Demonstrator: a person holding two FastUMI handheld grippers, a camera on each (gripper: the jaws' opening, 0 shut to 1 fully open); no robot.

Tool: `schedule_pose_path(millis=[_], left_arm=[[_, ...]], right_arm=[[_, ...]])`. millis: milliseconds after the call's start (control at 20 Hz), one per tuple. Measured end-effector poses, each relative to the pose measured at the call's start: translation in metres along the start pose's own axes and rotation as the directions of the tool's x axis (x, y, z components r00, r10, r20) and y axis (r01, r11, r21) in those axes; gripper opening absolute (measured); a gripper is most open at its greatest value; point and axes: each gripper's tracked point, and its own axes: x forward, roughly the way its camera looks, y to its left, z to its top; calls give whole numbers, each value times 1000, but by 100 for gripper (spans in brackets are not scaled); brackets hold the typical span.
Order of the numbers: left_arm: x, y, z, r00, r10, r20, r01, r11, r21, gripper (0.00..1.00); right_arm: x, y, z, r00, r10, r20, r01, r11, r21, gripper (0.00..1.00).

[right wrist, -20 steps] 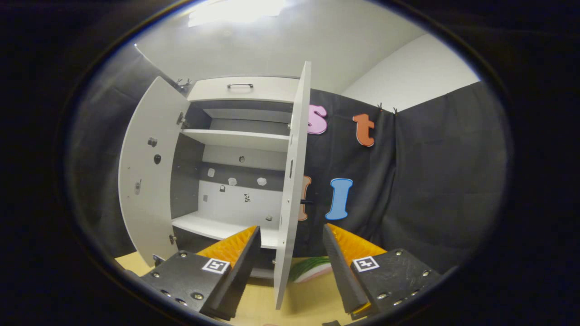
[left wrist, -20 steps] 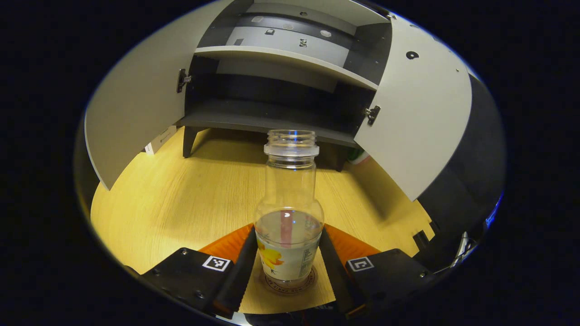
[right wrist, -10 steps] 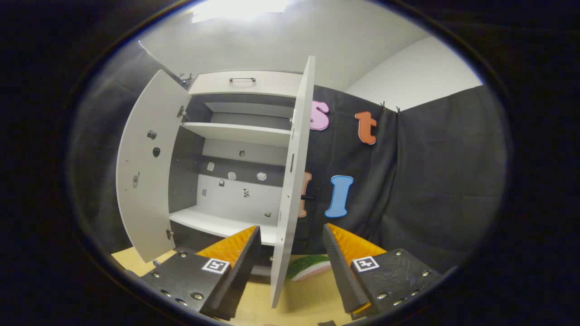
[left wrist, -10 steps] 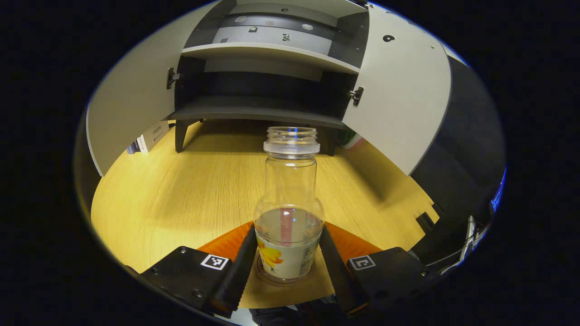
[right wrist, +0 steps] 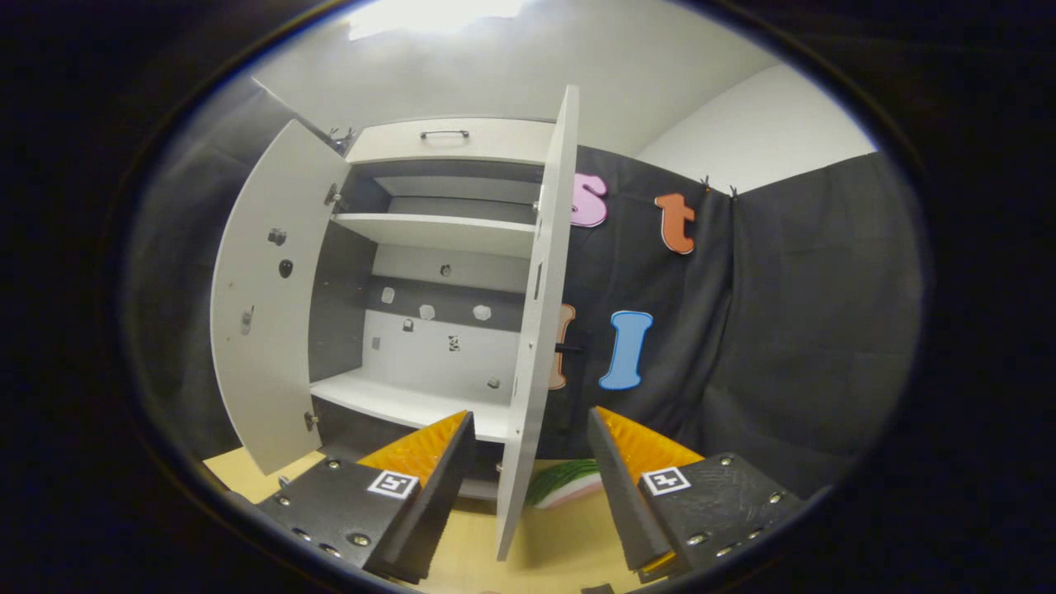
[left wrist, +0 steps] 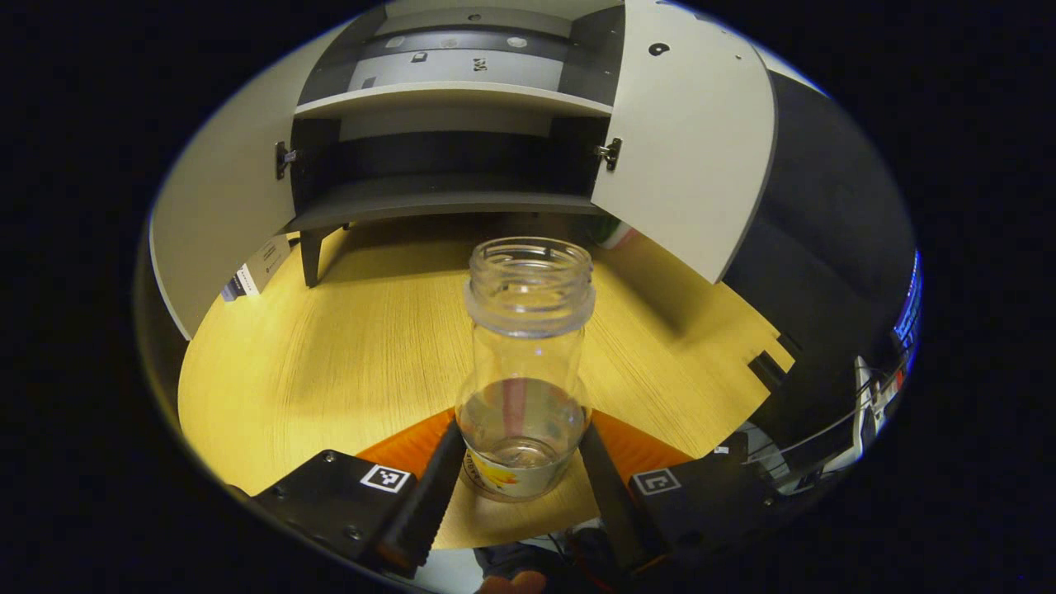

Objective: Grasp the bottle in the cabinet with the left hand and place it on the coaster, then close the right door with the right hand and the left door with the left hand.

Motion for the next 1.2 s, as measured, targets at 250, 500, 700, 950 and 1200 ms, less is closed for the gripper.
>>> schedule_pose_path(millis=[250,500,700,950,1200], left_arm=[[-5,0,-5,999,-8,-36,9,1000,25,84],[-9,1,-1,1000,7,-26,-6,999,37,84],[-18,-4,12,1000,9,1,-9,996,83,84],[-29,-11,35,999,2,42,-7,992,123,84],[-51,-18,70,993,-15,118,-1,991,132,84]], right_arm=[[5,0,-4,1000,10,-5,-10,1000,3,83],[12,2,-11,999,25,-33,-25,1000,1,84],[12,2,-15,999,18,-40,-18,1000,-5,84],[11,0,-20,999,13,-52,-13,1000,0,82],[14,-1,-20,998,10,-57,-10,1000,7,83]])
